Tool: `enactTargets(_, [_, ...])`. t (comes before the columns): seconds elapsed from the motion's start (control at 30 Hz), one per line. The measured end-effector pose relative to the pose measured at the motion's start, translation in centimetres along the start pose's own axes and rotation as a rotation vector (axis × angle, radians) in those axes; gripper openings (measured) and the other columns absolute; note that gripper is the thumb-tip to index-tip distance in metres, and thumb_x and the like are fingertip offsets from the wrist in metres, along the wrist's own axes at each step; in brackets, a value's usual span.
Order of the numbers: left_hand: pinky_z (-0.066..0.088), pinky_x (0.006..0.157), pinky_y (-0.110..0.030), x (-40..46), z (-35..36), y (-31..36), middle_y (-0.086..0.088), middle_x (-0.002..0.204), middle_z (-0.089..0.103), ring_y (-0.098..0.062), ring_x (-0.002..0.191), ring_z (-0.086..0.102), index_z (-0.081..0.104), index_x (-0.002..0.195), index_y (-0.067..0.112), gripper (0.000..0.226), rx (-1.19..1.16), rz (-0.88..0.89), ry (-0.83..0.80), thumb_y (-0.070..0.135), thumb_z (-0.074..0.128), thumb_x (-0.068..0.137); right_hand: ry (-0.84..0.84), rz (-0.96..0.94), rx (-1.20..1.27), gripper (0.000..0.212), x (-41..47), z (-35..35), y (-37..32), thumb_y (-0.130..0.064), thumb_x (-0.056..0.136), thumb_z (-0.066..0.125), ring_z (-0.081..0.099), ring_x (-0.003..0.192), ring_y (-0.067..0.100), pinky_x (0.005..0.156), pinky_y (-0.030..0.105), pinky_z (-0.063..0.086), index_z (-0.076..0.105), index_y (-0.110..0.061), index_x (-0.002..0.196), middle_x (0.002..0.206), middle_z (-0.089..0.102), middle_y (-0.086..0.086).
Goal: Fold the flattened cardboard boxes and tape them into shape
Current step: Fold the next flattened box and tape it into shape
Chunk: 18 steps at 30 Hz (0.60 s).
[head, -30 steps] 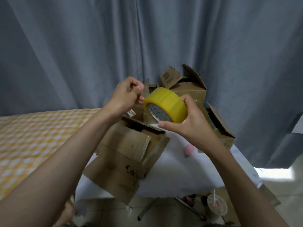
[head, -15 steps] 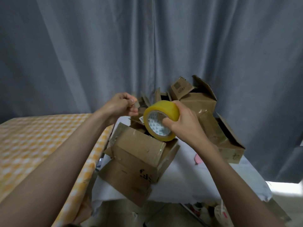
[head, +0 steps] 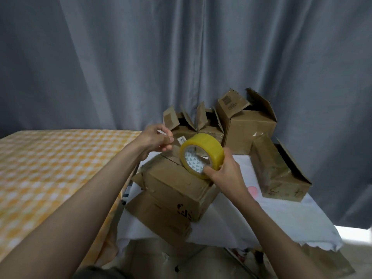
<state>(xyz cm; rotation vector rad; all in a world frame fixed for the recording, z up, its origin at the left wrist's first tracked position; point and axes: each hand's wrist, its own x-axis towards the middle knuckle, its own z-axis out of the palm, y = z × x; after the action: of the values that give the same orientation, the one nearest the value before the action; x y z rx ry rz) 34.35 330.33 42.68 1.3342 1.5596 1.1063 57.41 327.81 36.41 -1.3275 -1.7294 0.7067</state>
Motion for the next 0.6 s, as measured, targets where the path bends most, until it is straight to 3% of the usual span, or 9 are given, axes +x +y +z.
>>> enactTargets(0.2, [0.048, 0.049, -0.017, 0.5, -0.6, -1.7, -0.010, 0.081, 0.066, -0.016, 0.067, 0.067, 0.063, 0.089, 0.005, 0.008, 0.010, -0.007, 0.044, -0.003, 0.063, 0.092, -0.002, -0.018, 0.095, 0.030, 0.2, -0.2, -0.9, -0.022, 0.081, 0.076, 0.062, 0.082, 0.019, 0.070, 0.039, 0.054, 0.054, -0.018, 0.102, 0.088, 0.063, 0.005])
enactTargets(0.3, [0.045, 0.051, -0.017, 0.9, -1.0, -2.5, -0.012, 0.078, 0.068, -0.017, 0.070, 0.067, 0.066, 0.086, 0.005, 0.011, 0.045, -0.005, 0.047, -0.004, 0.062, 0.090, -0.039, -0.049, 0.141, 0.025, 0.3, -0.4, -1.5, -0.021, 0.081, 0.076, 0.063, 0.082, 0.010, 0.073, 0.040, 0.056, 0.059, -0.021, 0.100, 0.088, 0.065, 0.000])
enactTargets(0.43, [0.042, 0.053, -0.018, 1.7, -2.3, -3.4, -0.009, 0.075, 0.067, -0.012, 0.061, 0.065, 0.068, 0.086, 0.003, 0.014, 0.082, -0.003, 0.054, -0.008, 0.059, 0.089, -0.121, -0.085, 0.135, 0.026, 0.4, -0.4, -1.9, -0.026, 0.079, 0.073, 0.065, 0.085, 0.020, 0.078, 0.051, 0.056, 0.060, -0.026, 0.101, 0.089, 0.066, 0.003])
enactTargets(0.5, [0.039, 0.056, -0.021, 2.1, -3.2, -3.8, -0.007, 0.074, 0.067, -0.010, 0.058, 0.063, 0.068, 0.087, 0.002, 0.015, 0.094, -0.006, 0.059, -0.008, 0.058, 0.089, -0.156, -0.108, 0.123, 0.029, 0.6, -0.1, -2.3, -0.032, 0.077, 0.071, 0.065, 0.084, 0.015, 0.078, 0.048, 0.058, 0.059, -0.033, 0.103, 0.091, 0.066, 0.000])
enactTargets(0.6, [0.040, 0.049, -0.016, 2.7, -4.1, -4.3, -0.004, 0.069, 0.066, -0.009, 0.056, 0.062, 0.068, 0.083, 0.002, 0.015, 0.110, 0.010, 0.076, -0.009, 0.059, 0.088, -0.183, -0.115, 0.103, 0.033, 0.9, 0.5, -3.0, -0.037, 0.075, 0.069, 0.063, 0.083, 0.004, 0.073, 0.037, 0.057, 0.055, -0.053, 0.099, 0.092, 0.065, -0.009])
